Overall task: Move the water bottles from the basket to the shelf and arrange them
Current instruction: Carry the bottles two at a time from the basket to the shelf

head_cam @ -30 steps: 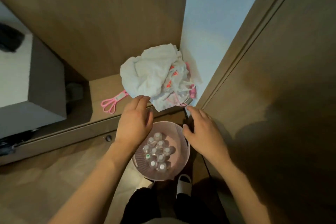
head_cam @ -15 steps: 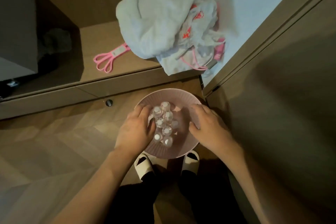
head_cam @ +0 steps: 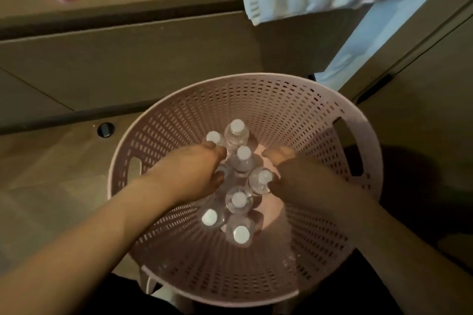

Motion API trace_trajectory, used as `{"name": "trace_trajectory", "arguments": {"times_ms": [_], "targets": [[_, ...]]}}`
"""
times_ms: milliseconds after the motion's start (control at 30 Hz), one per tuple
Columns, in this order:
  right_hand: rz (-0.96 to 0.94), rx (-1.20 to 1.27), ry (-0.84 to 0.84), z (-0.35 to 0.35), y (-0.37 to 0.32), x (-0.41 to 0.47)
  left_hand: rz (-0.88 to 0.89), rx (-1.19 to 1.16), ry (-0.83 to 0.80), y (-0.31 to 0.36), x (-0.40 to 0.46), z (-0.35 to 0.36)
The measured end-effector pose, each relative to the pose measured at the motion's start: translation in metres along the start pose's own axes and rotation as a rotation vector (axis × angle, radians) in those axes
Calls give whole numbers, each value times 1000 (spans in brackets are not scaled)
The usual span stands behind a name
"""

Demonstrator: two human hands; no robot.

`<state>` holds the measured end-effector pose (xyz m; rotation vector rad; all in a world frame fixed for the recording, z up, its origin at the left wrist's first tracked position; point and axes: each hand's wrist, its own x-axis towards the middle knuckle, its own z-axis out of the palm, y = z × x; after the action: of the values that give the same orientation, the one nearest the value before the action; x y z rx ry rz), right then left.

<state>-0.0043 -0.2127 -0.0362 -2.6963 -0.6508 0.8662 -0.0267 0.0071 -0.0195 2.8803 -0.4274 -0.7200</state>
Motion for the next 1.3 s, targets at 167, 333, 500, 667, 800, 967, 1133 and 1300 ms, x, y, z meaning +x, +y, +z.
{"name": "trace_trajectory", "arguments": {"times_ms": [167, 333, 500, 667, 800, 967, 1133, 1300], "targets": [[8, -132, 15, 0, -6, 31, 52, 66, -62, 22, 7, 16], [-44, -162, -37, 18, 0, 42, 52, 94, -134, 31, 6, 39], [-33, -207, -96, 33, 10, 43, 26, 145, -209, 29, 8, 54], [-45, -269, -109, 39, 2, 49, 27, 201, -237, 43, 22, 63], [-35, -341, -120, 43, 0, 53, 29, 292, -216, 51, 28, 73], [-3, -333, -121, 41, 2, 55, 55, 351, -149, 52, 28, 79], [-50, -314, -119, 40, 1, 53, 94, 326, -103, 47, 29, 86], [-12, -244, -181, 3, -8, 26, 98, 177, -61, 44, 14, 43]]}}
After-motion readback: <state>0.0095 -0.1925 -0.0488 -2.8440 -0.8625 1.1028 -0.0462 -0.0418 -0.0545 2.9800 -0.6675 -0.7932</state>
